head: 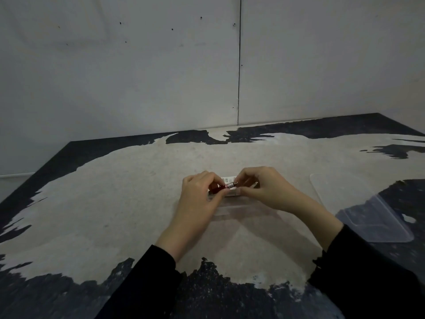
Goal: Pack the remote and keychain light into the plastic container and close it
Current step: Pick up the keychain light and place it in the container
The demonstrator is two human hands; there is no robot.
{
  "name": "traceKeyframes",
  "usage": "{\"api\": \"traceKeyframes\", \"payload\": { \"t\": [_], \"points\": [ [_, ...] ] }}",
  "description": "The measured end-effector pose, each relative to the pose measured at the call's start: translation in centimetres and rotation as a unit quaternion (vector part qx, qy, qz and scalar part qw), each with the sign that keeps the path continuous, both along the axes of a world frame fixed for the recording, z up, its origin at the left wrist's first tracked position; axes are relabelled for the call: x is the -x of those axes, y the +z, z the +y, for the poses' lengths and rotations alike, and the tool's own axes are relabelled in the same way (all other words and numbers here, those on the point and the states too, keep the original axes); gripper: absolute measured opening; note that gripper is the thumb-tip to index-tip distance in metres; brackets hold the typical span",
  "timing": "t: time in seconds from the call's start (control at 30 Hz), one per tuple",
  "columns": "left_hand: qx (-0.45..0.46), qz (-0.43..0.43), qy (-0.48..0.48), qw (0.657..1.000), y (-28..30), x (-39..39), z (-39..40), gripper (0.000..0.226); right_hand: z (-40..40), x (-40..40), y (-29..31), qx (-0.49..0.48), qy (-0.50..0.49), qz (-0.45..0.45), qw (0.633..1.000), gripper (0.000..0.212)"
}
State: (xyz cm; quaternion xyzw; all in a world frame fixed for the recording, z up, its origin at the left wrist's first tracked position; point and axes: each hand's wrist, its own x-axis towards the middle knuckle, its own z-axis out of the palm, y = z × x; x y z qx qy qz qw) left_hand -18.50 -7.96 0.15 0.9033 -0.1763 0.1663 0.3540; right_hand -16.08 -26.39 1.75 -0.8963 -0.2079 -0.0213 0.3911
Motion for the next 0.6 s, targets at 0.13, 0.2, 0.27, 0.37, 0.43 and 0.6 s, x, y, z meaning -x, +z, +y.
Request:
{"api": "traceKeyframes", "payload": {
  "t": [0.13, 0.2, 0.27, 0.37, 0.43, 0.6],
  "points": [
    [-0.019, -0.016, 0.005, 1.0, 0.1, -0.1, 0.1, 0.011, -0.1, 0.0, 0.0, 0.048, -0.013, -0.023, 0.999, 0.006],
    [-0.039, -0.029, 0.008, 0.999, 0.2, -0.2, 0.2, 0.014, -0.6, -0.1, 0.3, 0.078, -0.013, -0.037, 0.996, 0.004],
    [-0.073, -0.041, 0.007, 0.996, 0.1, -0.1, 0.2, 0.014, -1.1, 0.0, 0.5, 0.121, -0.005, -0.038, 0.992, 0.005],
    [-0.076, -0.026, 0.007, 0.997, 0.0, 0.0, 0.0, 0.01, -1.2, 0.1, 0.4, 0.191, 0.009, -0.03, 0.981, 0.011],
    [-0.063, 0.013, 0.007, 0.998, 0.0, -0.1, 0.0, 0.006, -1.2, 0.2, 0.4, 0.214, 0.01, -0.033, 0.976, 0.013],
    [-0.022, 0.106, 0.003, 0.994, 0.2, -0.7, 0.3, 0.005, -1.1, 0.1, 0.3, 0.213, 0.005, -0.01, 0.977, 0.014]
  ]
}}
